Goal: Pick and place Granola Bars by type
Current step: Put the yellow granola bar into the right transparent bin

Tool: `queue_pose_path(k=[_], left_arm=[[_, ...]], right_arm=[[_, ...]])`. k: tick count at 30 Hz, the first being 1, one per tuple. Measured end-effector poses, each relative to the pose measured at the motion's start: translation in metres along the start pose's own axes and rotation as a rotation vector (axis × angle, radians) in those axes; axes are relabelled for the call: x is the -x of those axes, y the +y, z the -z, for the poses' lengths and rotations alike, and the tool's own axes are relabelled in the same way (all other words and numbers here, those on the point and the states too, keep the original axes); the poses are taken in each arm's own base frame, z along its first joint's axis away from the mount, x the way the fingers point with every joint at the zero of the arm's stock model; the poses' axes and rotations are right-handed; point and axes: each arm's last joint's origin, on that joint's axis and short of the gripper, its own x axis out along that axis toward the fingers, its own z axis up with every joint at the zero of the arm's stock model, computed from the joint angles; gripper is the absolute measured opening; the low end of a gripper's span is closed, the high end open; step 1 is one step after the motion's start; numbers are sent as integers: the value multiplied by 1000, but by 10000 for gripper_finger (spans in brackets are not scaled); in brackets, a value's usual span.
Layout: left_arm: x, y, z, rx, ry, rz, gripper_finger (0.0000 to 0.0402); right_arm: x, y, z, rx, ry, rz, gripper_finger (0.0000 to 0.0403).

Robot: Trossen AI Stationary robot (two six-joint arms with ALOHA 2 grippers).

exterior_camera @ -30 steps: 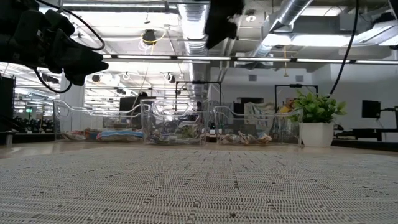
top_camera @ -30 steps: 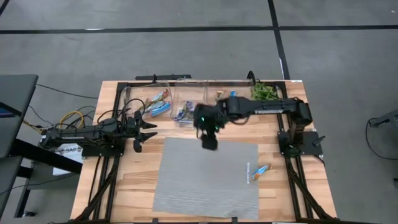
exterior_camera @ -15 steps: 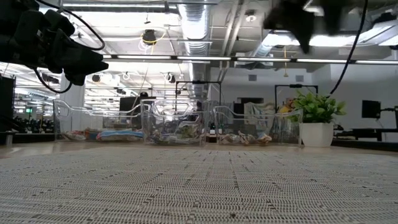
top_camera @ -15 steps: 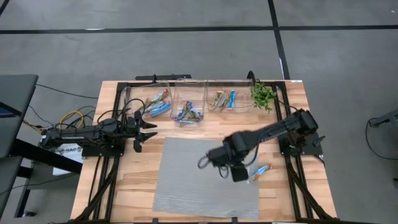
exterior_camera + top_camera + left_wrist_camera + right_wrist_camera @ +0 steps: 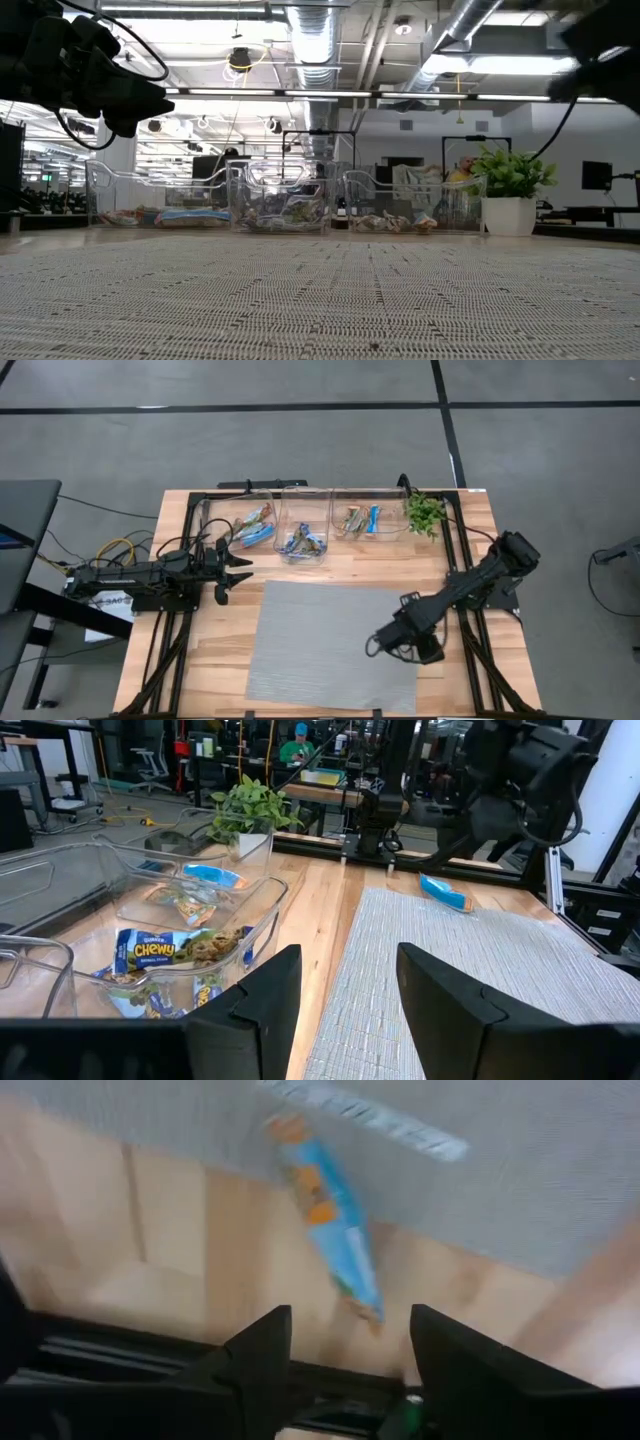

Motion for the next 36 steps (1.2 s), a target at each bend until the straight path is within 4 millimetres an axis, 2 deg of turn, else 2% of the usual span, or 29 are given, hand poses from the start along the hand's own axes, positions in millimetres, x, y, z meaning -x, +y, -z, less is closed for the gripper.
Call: queue_pose_path(k=[7, 18, 24, 28, 36], left_arm=[[0, 0, 0, 0, 0, 0, 158], [0, 0, 0, 0, 0, 0, 158], [0, 0, 0, 0, 0, 0, 158], [0, 0, 0, 0, 0, 0, 158], [0, 0, 0, 0, 0, 0, 158]], right_arm=[[-23, 13, 17, 72, -93, -39, 198], [-66, 4, 31, 95, -78, 4, 197], [-78, 1, 31, 91, -96, 3, 189], [-82, 0, 30, 94, -111, -2, 166], [-92, -2, 30, 10, -141, -10, 75]])
